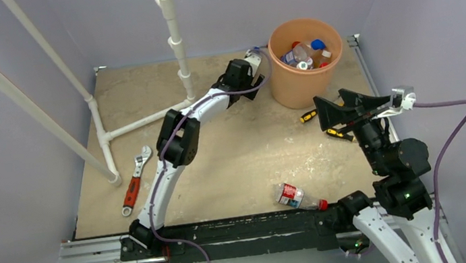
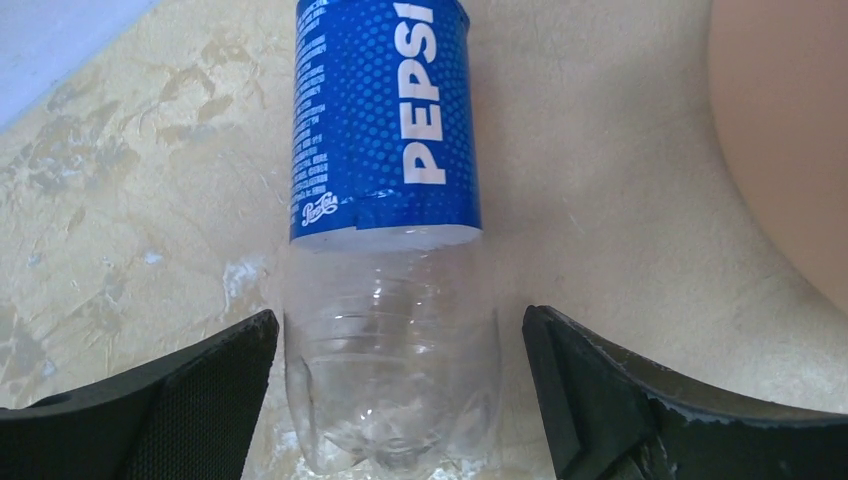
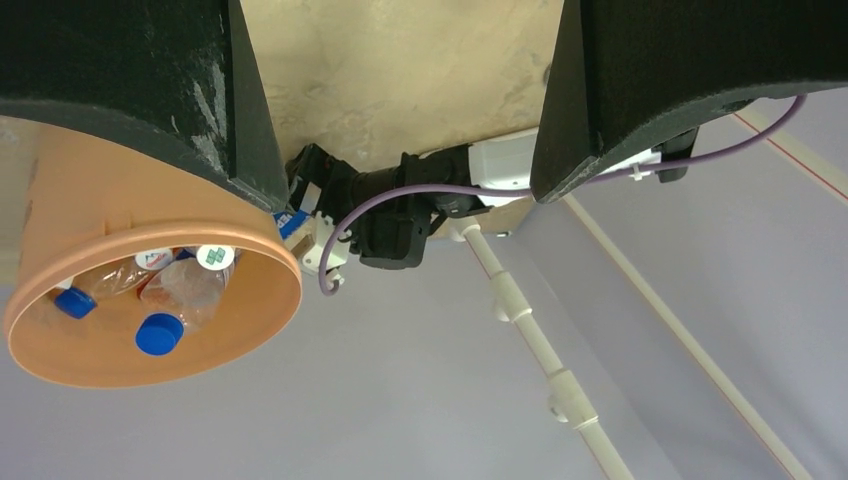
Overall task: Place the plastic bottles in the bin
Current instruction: Pick up the plastic bottle at the center of the board.
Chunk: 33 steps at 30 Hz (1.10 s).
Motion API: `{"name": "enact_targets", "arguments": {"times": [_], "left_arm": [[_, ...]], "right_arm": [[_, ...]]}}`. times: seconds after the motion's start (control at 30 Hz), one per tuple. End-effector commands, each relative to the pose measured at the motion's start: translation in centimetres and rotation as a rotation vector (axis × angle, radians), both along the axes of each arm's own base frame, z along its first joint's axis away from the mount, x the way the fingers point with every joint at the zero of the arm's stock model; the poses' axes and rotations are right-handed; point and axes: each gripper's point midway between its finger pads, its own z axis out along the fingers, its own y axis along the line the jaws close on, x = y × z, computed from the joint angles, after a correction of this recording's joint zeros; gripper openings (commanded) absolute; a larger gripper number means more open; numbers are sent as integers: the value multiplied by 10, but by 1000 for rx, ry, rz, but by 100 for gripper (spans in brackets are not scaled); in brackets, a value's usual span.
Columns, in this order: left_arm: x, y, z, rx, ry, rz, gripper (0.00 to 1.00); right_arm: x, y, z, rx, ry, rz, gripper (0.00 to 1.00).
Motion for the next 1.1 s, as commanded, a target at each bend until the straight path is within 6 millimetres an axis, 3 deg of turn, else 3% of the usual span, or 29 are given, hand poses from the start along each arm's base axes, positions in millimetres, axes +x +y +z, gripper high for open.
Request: {"name": "enact_targets", "arguments": {"times": [0.0, 0.17, 0.3, 0.5, 0.6, 0.63, 0.7, 0.87, 1.07], "left_arm": [[10, -1, 18, -48, -24, 11, 88], [9, 3, 17, -42, -34, 26, 68], [8, 7, 27, -52, -55, 46, 54], [-1, 24, 65, -83, -123, 100, 43], [-10, 32, 110, -127, -192, 125, 39], [-14, 36, 114, -127, -197, 135, 38], [-27, 44, 146, -156, -232, 150, 37], [-72, 56, 197, -212, -273, 146, 35], [-150, 55, 254, -346, -288, 94, 34]], "right_arm": [[-14, -7, 22, 5, -61, -14, 95], [-15, -6, 22, 4, -61, -13, 94], [-18, -8, 23, 10, -62, -15, 94], [-20, -8, 23, 13, -63, -10, 94], [-22, -7, 25, 19, -71, 0, 94], [-23, -6, 26, 21, -76, 5, 94], [-23, -5, 27, 26, -79, 13, 94], [-26, -1, 26, 44, -87, 42, 94], [-21, 5, 19, 74, -76, 69, 94]]}}
